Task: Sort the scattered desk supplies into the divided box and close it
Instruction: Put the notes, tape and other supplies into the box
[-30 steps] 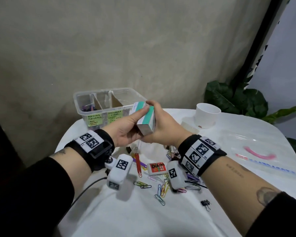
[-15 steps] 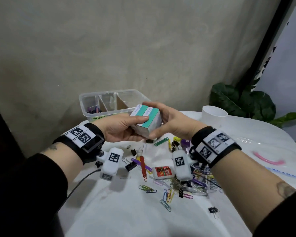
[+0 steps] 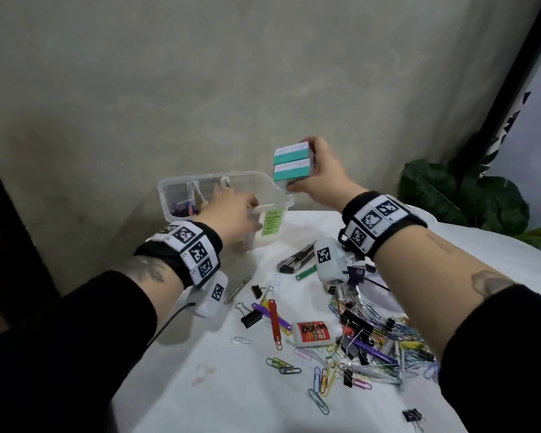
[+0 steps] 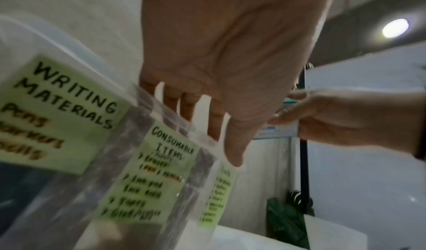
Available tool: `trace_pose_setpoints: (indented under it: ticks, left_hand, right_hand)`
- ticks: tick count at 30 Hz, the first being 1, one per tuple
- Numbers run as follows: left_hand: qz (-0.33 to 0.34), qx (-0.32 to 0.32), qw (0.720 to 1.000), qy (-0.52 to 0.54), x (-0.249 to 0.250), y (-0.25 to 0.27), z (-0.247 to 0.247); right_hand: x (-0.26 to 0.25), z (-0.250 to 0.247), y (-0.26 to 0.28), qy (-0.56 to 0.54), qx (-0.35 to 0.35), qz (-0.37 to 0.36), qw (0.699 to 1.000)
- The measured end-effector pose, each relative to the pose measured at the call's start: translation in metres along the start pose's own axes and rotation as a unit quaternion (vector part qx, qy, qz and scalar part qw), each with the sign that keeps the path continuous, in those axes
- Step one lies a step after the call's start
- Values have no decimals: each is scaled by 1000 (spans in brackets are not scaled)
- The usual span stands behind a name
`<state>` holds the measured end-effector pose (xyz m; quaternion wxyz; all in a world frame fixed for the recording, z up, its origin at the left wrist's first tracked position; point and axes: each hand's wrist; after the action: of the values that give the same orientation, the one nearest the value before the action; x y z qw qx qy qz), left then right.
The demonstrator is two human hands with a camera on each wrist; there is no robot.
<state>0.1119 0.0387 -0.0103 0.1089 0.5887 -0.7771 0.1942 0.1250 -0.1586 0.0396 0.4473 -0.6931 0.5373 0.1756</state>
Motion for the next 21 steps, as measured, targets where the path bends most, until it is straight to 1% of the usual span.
trace_pose_setpoints:
  ticks: [1, 2, 5, 7, 9, 11, 13, 15, 18, 20, 21]
  left_hand:
    - [-6, -5, 999, -34, -3, 0, 4]
    - [-6, 5, 999, -45, -6, 0, 8]
    - [-8, 57, 998, -30, -11, 1, 10]
    - [0, 83, 996, -21, -16, 3, 10]
    - [19, 102, 995, -14, -22, 6, 11]
    - [39, 113, 993, 1, -29, 9, 14]
    - [49, 122, 991, 13, -33, 12, 19]
    - [54, 120, 991, 17, -35, 12, 20]
    - [35, 85, 996, 5, -32, 14, 17]
    - [29, 70, 997, -31, -30, 16, 17]
    - [27, 68, 996, -45, -30, 16, 17]
  right_hand:
    - [2, 7, -7, 63, -8, -9, 998]
    - [3, 14, -13, 111, -16, -20, 993]
    - [2, 33, -26, 159, -58, -43, 985]
    - [-1, 42, -35, 206, -113, -46, 971]
    - [-10, 49, -41, 283, -189, -32, 940]
    - [-23, 57, -45, 376, -253, -13, 891]
    - [-33, 63, -44, 436, -299, -4, 849]
    - [-32, 73, -40, 454, -326, -1, 829]
    - [-14, 92, -33, 459, -355, -1, 814]
    - [-4, 95, -31, 448, -371, 11, 813]
    - [-2, 94, -31, 434, -378, 25, 818]
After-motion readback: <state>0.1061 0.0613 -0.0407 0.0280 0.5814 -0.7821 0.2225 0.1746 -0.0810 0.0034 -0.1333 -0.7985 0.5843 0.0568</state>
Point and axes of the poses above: each hand's wrist, its own y-axis away from the middle knuckle, its own z-axis out of the palm, x = y × z, and after that the axes turned 2 degrees about -z, right-handed
